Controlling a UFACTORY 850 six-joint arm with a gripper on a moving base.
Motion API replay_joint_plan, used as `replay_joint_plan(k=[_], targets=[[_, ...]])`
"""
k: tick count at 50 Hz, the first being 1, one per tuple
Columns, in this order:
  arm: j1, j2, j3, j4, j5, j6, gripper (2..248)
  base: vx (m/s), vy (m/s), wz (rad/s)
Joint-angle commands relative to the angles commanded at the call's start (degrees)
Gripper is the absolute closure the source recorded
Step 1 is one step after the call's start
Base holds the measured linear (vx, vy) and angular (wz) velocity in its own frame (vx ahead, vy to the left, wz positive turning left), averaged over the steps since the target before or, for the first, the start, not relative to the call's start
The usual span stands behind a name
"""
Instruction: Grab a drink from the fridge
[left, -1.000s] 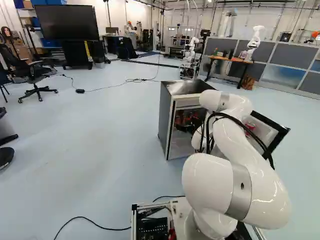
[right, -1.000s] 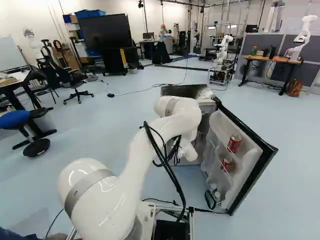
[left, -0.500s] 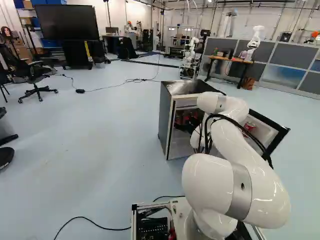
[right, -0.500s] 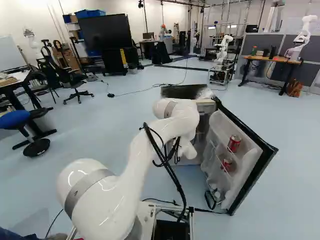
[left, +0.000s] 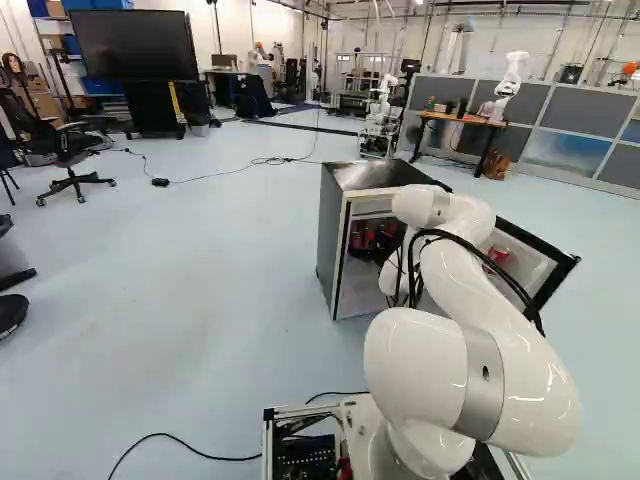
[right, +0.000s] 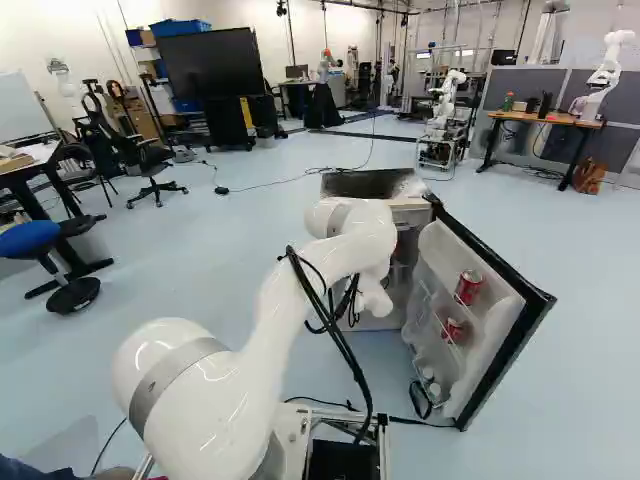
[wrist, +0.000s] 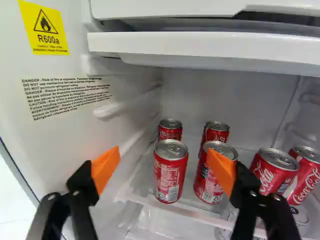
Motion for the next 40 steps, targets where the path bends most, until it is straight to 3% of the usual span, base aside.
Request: replay_joint_plan(k=[2, 3, 7, 8, 12, 13, 18, 19, 23, 24, 40], targets=[[0.0, 0.0, 0.0, 0.0, 0.0, 0.0, 13, 0.0, 0.0, 0.0], [0.0, 0.0, 0.0, 0.0, 0.0, 0.0, 51, 0.0, 0.0, 0.0], [0.0, 0.0, 0.0, 0.0, 0.0, 0.0, 51, 0.0, 0.0, 0.0], [0.0, 0.0, 0.0, 0.0, 0.0, 0.0, 89, 0.0, 0.0, 0.0], [0.0, 0.0, 0.0, 0.0, 0.0, 0.0, 89, 0.0, 0.0, 0.0], [0.0, 0.0, 0.0, 0.0, 0.0, 0.0, 127, 0.0, 0.0, 0.0], [0.0, 0.0, 0.0, 0.0, 0.0, 0.0, 127, 0.0, 0.0, 0.0], [0.0, 0.0, 0.0, 0.0, 0.0, 0.0, 158, 0.0, 0.0, 0.0], [0.0, 0.0, 0.0, 0.0, 0.0, 0.0, 158, 0.0, 0.0, 0.0], [0.0, 0.0, 0.0, 0.0, 0.0, 0.0, 169, 0.0, 0.0, 0.0], [0.0, 0.3, 0.3, 0.0, 0.0, 0.0, 171, 0.0, 0.0, 0.0]])
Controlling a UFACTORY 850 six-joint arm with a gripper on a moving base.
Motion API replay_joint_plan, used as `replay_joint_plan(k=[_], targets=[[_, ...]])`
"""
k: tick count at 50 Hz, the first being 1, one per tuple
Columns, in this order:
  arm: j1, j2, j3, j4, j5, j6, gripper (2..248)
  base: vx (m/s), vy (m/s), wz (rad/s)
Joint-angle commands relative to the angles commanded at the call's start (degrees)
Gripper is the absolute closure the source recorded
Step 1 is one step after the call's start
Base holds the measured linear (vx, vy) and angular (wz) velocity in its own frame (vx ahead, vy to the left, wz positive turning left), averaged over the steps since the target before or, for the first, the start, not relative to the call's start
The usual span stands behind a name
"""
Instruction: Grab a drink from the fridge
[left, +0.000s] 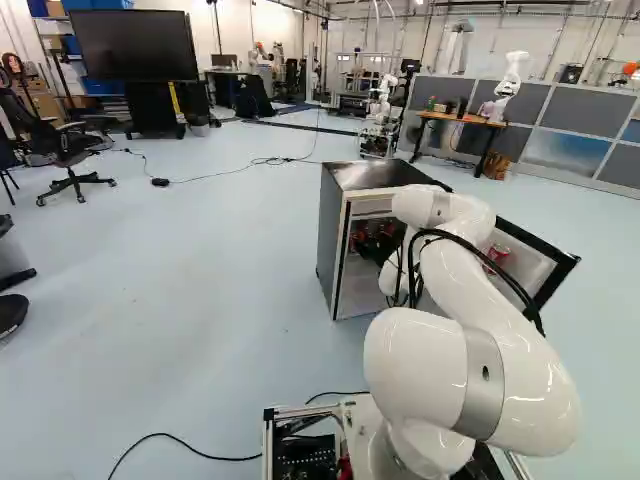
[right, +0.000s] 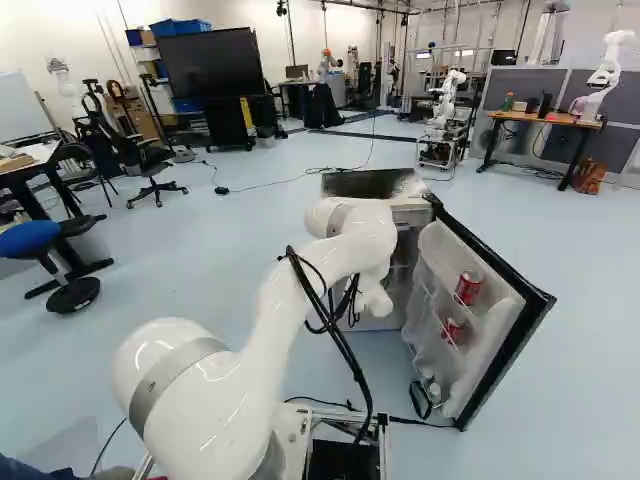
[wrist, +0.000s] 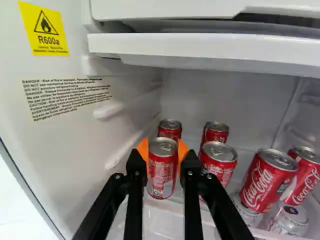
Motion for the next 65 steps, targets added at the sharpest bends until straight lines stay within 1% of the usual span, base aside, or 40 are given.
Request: replay_joint_plan(k=[15, 16, 20, 21, 25, 26, 30, 31, 65], targets=[[0.0, 2.7, 2.3, 0.0, 0.0, 0.0, 171, 0.0, 0.0, 0.0], [0.0, 2.9, 2.5, 0.0, 0.0, 0.0, 175, 0.0, 0.0, 0.0], [0.0, 3.7, 3.1, 0.0, 0.0, 0.0, 175, 0.0, 0.0, 0.0], [0.0, 3.9, 3.3, 0.0, 0.0, 0.0, 190, 0.0, 0.0, 0.0], [0.0, 4.6, 3.9, 0.0, 0.0, 0.0, 190, 0.0, 0.0, 0.0], [0.0, 4.8, 4.1, 0.0, 0.0, 0.0, 211, 0.0, 0.0, 0.0], [0.0, 5.1, 4.4, 0.0, 0.0, 0.0, 211, 0.0, 0.0, 0.0], [0.0, 5.2, 4.4, 0.0, 0.0, 0.0, 227, 0.0, 0.0, 0.0], [-0.2, 5.5, 4.8, 0.0, 0.0, 0.0, 227, 0.0, 0.0, 0.0]])
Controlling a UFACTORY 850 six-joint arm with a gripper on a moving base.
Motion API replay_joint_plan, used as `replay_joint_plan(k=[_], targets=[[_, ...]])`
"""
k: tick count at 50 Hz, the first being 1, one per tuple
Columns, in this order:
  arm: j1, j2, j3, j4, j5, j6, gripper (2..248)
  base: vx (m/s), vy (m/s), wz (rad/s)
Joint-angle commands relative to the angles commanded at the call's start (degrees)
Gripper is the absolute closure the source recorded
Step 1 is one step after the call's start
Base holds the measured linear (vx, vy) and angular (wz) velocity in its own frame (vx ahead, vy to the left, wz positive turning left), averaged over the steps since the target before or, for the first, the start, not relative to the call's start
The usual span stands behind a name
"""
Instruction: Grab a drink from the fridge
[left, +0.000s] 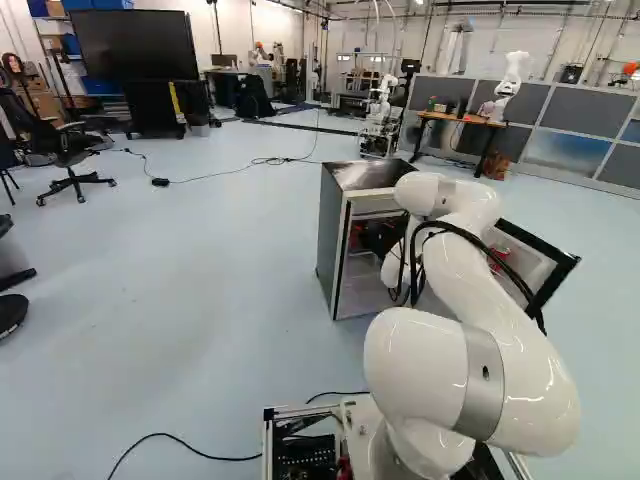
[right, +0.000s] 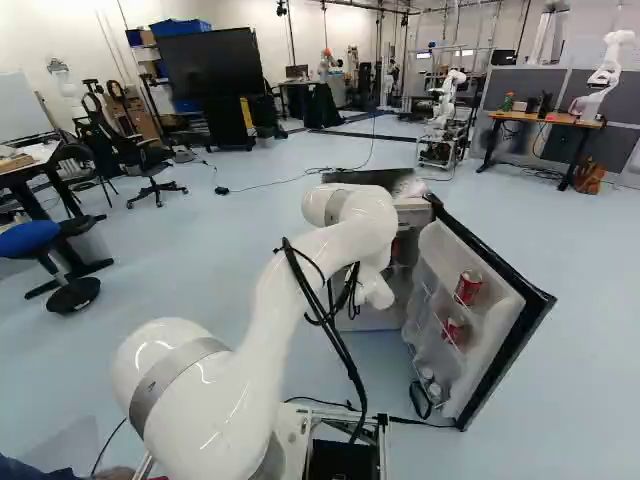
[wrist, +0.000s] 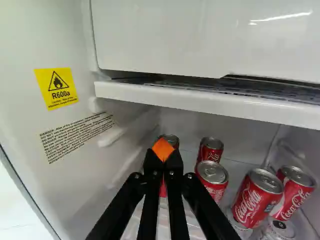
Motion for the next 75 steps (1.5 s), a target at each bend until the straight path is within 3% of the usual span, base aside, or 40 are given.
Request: replay_joint_plan(k=[29, 30, 34, 35, 39, 40, 44, 45, 50, 51, 55, 56, 60, 61, 75], targets=[[-2.8, 3.2, 6.5, 0.0, 0.0, 0.0, 227, 0.0, 0.0, 0.0], [-2.9, 3.3, 6.7, 0.0, 0.0, 0.0, 212, 0.0, 0.0, 0.0], [-3.1, 3.6, 7.3, 0.0, 0.0, 0.0, 212, 0.0, 0.0, 0.0], [-3.1, 3.7, 7.4, 0.0, 0.0, 0.0, 180, 0.0, 0.0, 0.0], [-3.2, 3.8, 7.6, 0.0, 0.0, 0.0, 180, 0.0, 0.0, 0.0], [-3.2, 3.8, 7.7, 0.0, 0.0, 0.0, 146, 0.0, 0.0, 0.0], [-3.2, 3.8, 7.7, 0.0, 0.0, 0.0, 146, 0.0, 0.0, 0.0], [-3.2, 3.8, 7.7, 0.0, 0.0, 0.0, 110, 0.0, 0.0, 0.0], [-3.3, 3.8, 7.8, 0.0, 0.0, 0.0, 110, 0.0, 0.0, 0.0], [-3.3, 3.8, 7.8, 0.0, 0.0, 0.0, 73, 0.0, 0.0, 0.0], [-3.3, 3.8, 7.8, 0.0, 0.0, 0.0, 73, 0.0, 0.0, 0.0], [-3.3, 3.8, 7.8, 0.0, 0.0, 0.0, 36, 0.0, 0.0, 0.0], [-3.3, 3.8, 7.8, 0.0, 0.0, 0.0, 36, 0.0, 0.0, 0.0], [-3.3, 3.8, 7.8, 0.0, 0.0, 0.0, 4, 0.0, 0.0, 0.0], [-3.4, 3.0, 7.1, 0.4, 0.0, 0.0, 3, 0.0, 0.0, 0.0]])
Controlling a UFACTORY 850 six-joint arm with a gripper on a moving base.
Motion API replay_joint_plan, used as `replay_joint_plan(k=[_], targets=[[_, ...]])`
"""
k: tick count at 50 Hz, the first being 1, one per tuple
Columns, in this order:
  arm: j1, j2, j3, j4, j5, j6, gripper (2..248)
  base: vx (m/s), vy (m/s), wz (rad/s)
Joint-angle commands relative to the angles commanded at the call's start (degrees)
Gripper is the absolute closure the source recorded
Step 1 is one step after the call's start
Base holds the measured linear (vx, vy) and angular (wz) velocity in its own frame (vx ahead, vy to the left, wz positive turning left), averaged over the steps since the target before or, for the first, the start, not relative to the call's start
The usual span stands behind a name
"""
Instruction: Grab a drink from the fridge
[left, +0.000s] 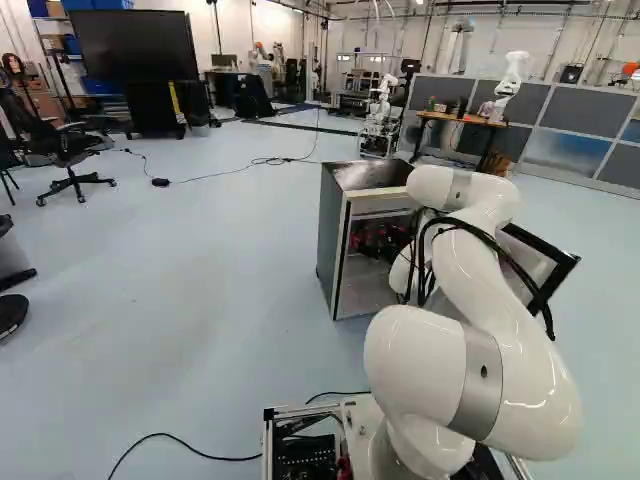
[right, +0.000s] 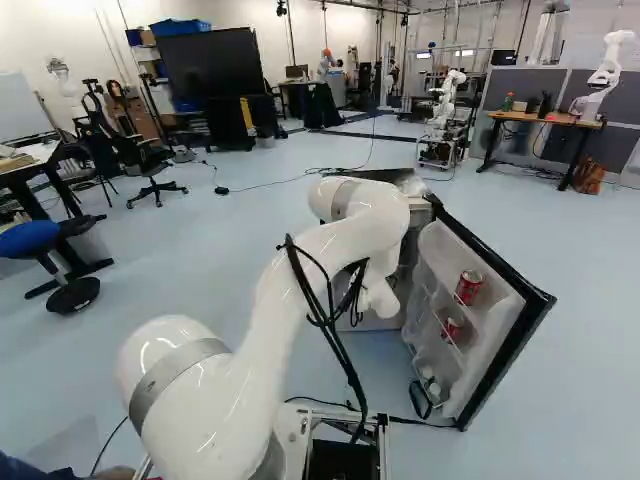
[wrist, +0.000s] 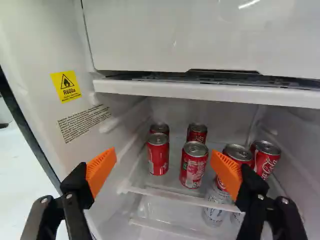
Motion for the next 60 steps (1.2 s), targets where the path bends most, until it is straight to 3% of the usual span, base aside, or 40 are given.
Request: replay_joint_plan(k=[16, 36, 60], targets=[[-0.2, -3.0, -2.5, 2.3, 0.0, 0.0, 3, 0.0, 0.0, 0.0], [0.1, -7.7, -7.8, 2.5, 0.0, 0.0, 3, 0.0, 0.0, 0.0], [-0.3, -10.6, -13.5, 2.5, 0.0, 0.0, 3, 0.0, 0.0, 0.0]])
